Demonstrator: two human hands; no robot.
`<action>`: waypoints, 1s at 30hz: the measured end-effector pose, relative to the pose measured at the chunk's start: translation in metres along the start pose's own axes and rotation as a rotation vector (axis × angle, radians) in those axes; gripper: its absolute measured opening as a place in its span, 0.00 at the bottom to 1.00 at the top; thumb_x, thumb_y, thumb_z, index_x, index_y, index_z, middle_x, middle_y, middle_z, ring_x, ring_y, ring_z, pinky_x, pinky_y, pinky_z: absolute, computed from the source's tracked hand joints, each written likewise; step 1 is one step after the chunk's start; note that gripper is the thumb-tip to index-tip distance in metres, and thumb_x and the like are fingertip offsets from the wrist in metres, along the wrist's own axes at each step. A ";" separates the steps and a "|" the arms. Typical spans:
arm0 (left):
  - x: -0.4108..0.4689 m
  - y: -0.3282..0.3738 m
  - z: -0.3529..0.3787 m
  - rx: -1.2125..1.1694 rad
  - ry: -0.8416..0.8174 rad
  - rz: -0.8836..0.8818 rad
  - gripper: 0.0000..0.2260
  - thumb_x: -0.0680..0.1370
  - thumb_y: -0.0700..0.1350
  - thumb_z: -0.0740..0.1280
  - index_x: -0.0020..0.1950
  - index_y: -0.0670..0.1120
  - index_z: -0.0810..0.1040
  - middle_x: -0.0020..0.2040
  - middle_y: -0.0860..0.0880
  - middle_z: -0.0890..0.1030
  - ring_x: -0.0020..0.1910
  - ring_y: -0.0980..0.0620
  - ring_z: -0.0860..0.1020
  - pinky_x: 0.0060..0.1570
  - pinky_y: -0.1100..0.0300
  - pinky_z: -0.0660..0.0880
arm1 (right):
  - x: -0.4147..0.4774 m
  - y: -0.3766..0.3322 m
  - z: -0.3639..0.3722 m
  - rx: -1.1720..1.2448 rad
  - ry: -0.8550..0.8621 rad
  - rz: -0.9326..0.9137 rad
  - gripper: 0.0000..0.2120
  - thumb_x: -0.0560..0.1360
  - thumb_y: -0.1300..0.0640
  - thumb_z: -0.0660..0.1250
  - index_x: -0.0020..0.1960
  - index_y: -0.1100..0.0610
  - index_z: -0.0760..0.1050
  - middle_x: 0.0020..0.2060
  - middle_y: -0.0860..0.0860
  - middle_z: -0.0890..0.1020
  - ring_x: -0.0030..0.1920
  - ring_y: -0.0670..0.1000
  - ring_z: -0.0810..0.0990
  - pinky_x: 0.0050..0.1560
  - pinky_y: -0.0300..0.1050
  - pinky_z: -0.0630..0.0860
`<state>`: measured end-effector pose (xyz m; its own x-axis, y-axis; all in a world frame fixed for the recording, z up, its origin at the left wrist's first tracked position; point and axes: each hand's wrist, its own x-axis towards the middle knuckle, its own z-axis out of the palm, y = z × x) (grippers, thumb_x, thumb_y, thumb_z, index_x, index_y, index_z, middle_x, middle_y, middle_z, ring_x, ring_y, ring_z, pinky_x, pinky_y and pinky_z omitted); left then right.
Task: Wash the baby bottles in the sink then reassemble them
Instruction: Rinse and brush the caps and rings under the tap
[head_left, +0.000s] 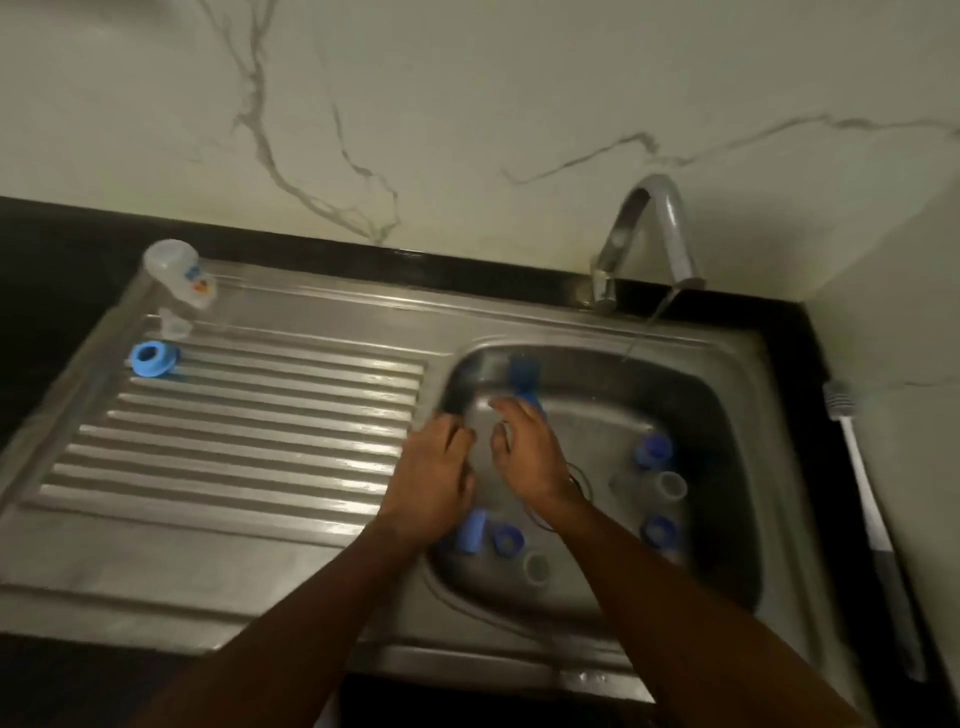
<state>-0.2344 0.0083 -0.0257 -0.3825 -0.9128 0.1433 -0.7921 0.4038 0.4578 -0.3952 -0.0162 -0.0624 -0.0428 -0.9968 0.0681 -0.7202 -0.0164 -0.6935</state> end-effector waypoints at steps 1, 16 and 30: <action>0.002 0.013 0.011 0.003 -0.049 -0.003 0.14 0.70 0.44 0.61 0.53 0.42 0.78 0.52 0.42 0.76 0.48 0.40 0.77 0.47 0.46 0.77 | 0.000 0.022 -0.012 -0.056 -0.060 0.060 0.19 0.76 0.63 0.63 0.67 0.60 0.74 0.63 0.58 0.78 0.64 0.58 0.75 0.66 0.48 0.71; -0.018 0.056 0.083 -0.122 -0.113 -0.255 0.12 0.75 0.41 0.69 0.59 0.43 0.80 0.61 0.49 0.73 0.57 0.51 0.76 0.61 0.56 0.75 | 0.065 0.109 0.045 -0.035 -0.148 0.464 0.28 0.73 0.48 0.73 0.69 0.55 0.70 0.63 0.56 0.76 0.62 0.58 0.75 0.60 0.52 0.76; 0.028 0.081 0.080 -0.344 -0.113 -0.252 0.09 0.74 0.38 0.68 0.54 0.43 0.79 0.56 0.47 0.75 0.56 0.47 0.75 0.57 0.56 0.73 | 0.041 0.097 -0.075 -0.066 -0.149 0.268 0.22 0.67 0.55 0.78 0.59 0.51 0.76 0.51 0.50 0.80 0.50 0.49 0.80 0.55 0.48 0.79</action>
<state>-0.3475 0.0208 -0.0551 -0.2626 -0.9599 -0.0982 -0.6701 0.1082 0.7344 -0.5186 -0.0527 -0.0733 -0.1385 -0.9656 -0.2199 -0.7406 0.2484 -0.6243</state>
